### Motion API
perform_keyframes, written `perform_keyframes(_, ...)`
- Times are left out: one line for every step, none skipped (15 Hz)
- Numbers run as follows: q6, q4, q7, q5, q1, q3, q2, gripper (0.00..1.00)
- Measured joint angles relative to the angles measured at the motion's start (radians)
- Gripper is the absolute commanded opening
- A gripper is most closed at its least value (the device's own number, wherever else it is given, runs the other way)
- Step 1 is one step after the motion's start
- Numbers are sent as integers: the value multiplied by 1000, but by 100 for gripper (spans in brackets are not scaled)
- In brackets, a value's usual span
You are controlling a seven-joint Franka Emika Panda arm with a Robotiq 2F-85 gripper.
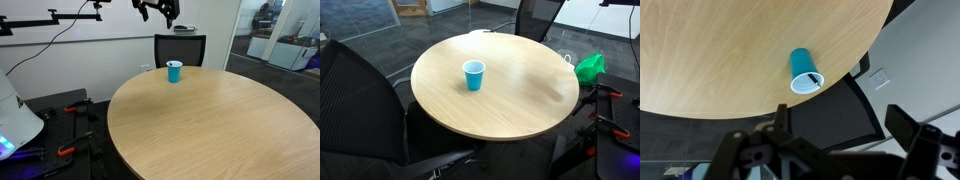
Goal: Remove the pen from the cup
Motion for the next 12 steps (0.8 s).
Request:
perform_keyframes(-18,10,-50,35,0,0,17,100)
perform_keyframes(-31,19,-80,54,0,0,33,100)
perform_keyframes(-34,26,-93,62,0,0,47,100)
perform_keyframes(-35,31,-94,63,0,1,55,100)
perform_keyframes(-36,34,-94,63,0,1,60,100)
perform_keyframes(-37,36,-94,63,0,1,61,100)
perform_keyframes(-37,36,-94,63,0,1,61,100)
perform_keyframes(-37,35,-94,64,-14,15,62,100)
perform_keyframes(-37,34,-100,76,-32,33,64,100)
perform_keyframes(-37,34,-130,108,-41,44,67,100)
perform_keyframes(-38,34,-178,153,-43,52,71,100)
perform_keyframes(-42,35,-242,209,-42,57,79,100)
